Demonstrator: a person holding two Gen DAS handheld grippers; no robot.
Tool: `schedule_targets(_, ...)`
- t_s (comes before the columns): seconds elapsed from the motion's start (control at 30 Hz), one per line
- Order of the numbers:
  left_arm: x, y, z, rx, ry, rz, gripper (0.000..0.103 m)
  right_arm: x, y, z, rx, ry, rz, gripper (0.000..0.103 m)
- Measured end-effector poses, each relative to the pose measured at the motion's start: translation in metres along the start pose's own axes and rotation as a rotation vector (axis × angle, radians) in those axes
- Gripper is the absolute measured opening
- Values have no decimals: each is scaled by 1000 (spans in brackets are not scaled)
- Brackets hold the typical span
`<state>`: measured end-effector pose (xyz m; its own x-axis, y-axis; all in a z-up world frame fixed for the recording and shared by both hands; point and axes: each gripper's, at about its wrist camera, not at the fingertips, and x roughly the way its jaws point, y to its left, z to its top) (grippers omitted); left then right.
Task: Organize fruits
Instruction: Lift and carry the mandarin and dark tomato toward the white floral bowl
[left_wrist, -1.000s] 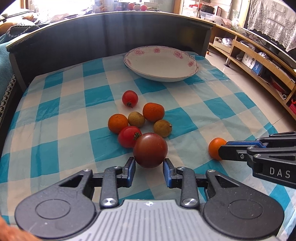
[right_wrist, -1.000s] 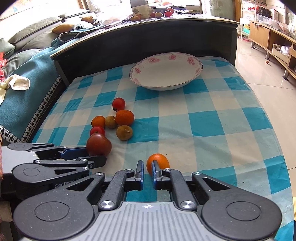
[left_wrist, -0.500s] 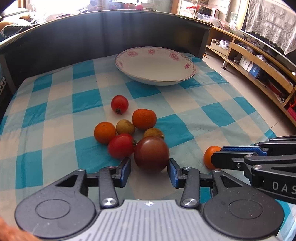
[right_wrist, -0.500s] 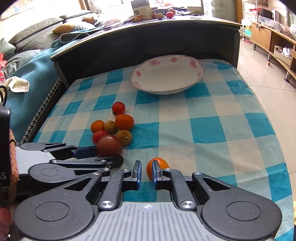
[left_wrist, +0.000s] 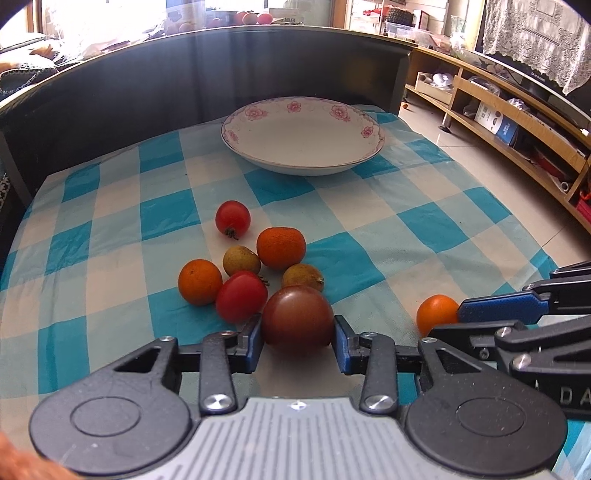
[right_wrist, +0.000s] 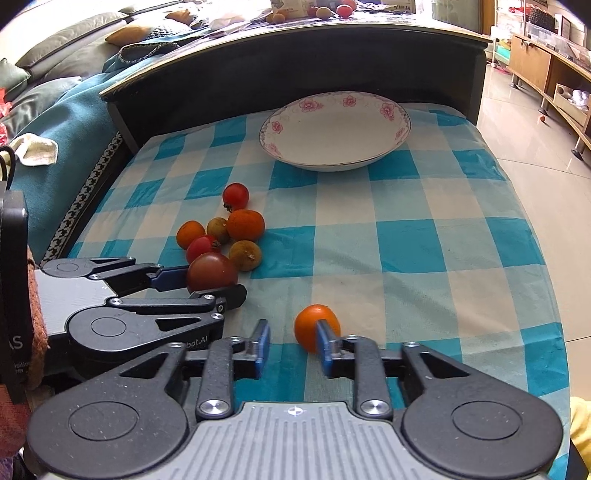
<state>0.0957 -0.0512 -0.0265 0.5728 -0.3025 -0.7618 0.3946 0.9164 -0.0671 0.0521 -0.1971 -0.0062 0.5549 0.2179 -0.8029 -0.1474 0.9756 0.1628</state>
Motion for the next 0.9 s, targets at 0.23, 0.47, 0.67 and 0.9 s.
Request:
schedule_targets(0.23, -6, 5, -3, -9, 0, 7, 47, 0, 0, -1, -28, 8, -26, 34)
schedule_targets(0.47, -6, 6, -8, 0, 9, 6, 47, 6, -6, 1, -59, 22, -84, 35)
schedule_targets(0.67, -4, 6, -8, -5, 5, -5, 47, 17, -23, -2, -21, 31, -127, 24)
schedule_targets(0.9, -7, 4, -3, -13, 0, -11, 46, 9, -22, 6, -1, -11, -85, 22)
